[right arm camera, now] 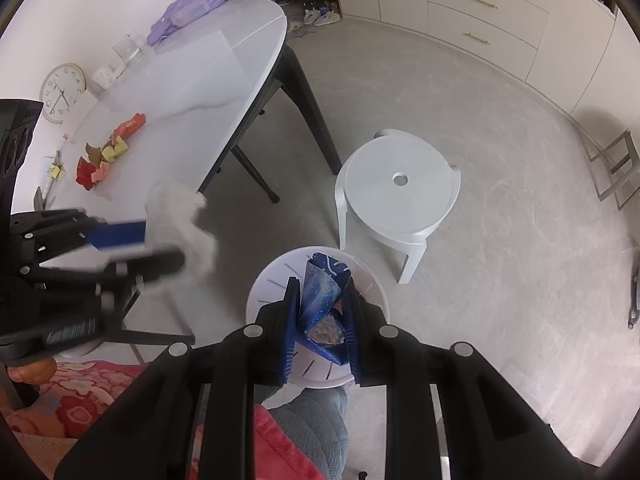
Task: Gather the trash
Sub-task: 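Carry the white tissue and blue wrapper to the white bin and release both, then move both grippers back over the table toward the green crumpled paper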
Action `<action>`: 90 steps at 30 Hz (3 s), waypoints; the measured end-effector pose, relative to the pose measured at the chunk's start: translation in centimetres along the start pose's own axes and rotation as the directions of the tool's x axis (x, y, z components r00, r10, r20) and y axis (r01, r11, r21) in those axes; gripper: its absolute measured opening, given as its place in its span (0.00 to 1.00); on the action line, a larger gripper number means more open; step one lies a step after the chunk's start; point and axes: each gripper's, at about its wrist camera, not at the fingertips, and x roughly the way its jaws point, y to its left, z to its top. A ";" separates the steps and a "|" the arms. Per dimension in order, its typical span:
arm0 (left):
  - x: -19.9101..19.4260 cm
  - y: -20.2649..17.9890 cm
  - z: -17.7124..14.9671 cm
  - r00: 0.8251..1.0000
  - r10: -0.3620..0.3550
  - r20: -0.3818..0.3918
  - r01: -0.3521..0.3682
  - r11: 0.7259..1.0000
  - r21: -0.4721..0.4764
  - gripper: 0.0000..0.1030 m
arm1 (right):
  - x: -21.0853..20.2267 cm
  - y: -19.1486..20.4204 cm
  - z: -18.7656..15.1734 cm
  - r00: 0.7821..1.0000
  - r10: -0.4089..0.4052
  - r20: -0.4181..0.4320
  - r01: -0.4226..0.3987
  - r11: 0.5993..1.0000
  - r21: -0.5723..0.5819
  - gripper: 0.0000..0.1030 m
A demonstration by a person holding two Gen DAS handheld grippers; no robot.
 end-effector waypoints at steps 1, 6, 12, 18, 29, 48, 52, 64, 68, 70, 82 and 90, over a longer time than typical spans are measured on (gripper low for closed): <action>-0.3 -0.2 0.0 1.000 0.018 0.012 -0.018 1.000 0.006 0.82 | 0.0 -0.2 -0.1 1.000 0.002 0.000 -0.002 1.000 0.001 0.22; -1.1 -0.6 -0.4 0.998 0.038 0.053 -0.040 0.999 0.026 0.87 | 0.1 -0.4 -0.2 1.000 0.011 -0.002 -0.011 1.000 0.002 0.22; -2.2 0.3 -0.7 0.994 0.060 0.096 -0.060 0.998 0.000 0.88 | 0.1 -0.3 -0.1 1.000 0.014 -0.002 -0.014 1.000 -0.007 0.23; -3.0 1.8 -0.5 0.991 0.073 0.115 -0.067 0.996 -0.051 0.88 | 0.8 0.4 -0.1 1.000 0.018 -0.020 -0.018 1.000 -0.024 0.24; -3.6 4.6 -1.0 0.989 0.083 0.122 -0.066 0.988 -0.138 0.88 | 1.7 2.3 0.2 0.999 -0.035 -0.019 0.034 0.999 -0.033 0.95; -3.9 6.3 -2.4 0.990 0.084 0.114 -0.063 0.982 -0.178 0.88 | 2.1 2.8 0.7 0.999 -0.032 -0.035 0.031 0.999 -0.006 0.95; -4.1 7.1 -2.7 0.989 0.093 0.118 -0.068 0.977 -0.202 0.88 | 2.1 3.2 0.8 0.999 -0.028 -0.034 0.027 1.000 -0.014 0.95; -5.8 15.6 -8.2 0.971 0.218 0.100 -0.145 0.866 -0.479 0.88 | 4.5 9.7 3.9 0.995 0.056 -0.088 -0.072 0.979 -0.192 0.95; -6.5 20.3 -13.4 0.957 0.283 0.061 -0.182 0.750 -0.636 0.88 | 5.7 14.2 5.0 0.989 0.082 -0.121 -0.116 0.945 -0.306 0.95; -6.7 22.3 -16.0 0.948 0.316 0.038 -0.202 0.691 -0.694 0.88 | 6.3 16.5 5.3 0.986 0.103 -0.134 -0.144 0.926 -0.349 0.95; -4.9 32.9 -28.1 0.919 0.389 -0.070 -0.224 0.366 -0.903 0.85 | 9.4 30.3 7.0 0.967 0.158 -0.198 -0.240 0.816 -0.526 0.95; -2.7 34.9 -28.3 0.920 0.387 -0.056 -0.196 0.332 -0.923 0.67 | 10.7 34.0 7.5 0.962 0.169 -0.216 -0.264 0.784 -0.562 0.95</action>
